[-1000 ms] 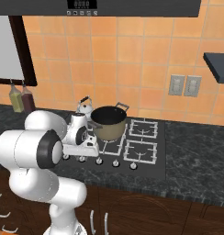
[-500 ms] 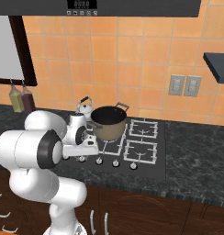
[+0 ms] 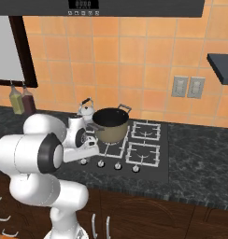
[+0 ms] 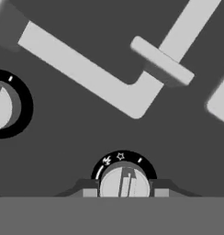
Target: Pick the kettle from the counter and place it on a stove burner. Then turn the burner on.
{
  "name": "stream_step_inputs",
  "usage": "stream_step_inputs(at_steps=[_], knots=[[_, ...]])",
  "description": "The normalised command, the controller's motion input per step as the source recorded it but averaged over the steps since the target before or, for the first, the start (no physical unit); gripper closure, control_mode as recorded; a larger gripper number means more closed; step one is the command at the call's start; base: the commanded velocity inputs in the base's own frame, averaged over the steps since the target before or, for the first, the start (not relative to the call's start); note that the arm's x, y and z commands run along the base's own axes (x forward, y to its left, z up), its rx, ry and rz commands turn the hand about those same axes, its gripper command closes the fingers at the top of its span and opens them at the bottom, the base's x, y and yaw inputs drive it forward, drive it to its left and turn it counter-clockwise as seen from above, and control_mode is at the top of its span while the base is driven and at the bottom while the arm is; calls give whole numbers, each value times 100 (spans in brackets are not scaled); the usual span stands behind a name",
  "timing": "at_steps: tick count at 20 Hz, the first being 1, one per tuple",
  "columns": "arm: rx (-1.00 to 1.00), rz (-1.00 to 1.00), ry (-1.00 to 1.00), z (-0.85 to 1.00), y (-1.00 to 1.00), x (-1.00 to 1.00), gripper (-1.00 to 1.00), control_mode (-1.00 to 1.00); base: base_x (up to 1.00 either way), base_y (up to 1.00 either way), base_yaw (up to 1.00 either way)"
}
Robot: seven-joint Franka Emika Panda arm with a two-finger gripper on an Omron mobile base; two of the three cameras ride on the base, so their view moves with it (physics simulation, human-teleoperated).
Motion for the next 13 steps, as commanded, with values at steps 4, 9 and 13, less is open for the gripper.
stream_step_inputs(at_steps=[4,9,13], knots=[[0,26,0,0,0,-19,100,-100,0,0,0],[0,26,0,0,0,-13,100,-100,0,0,0],[0,26,0,0,0,-9,100,-100,0,0,0]])
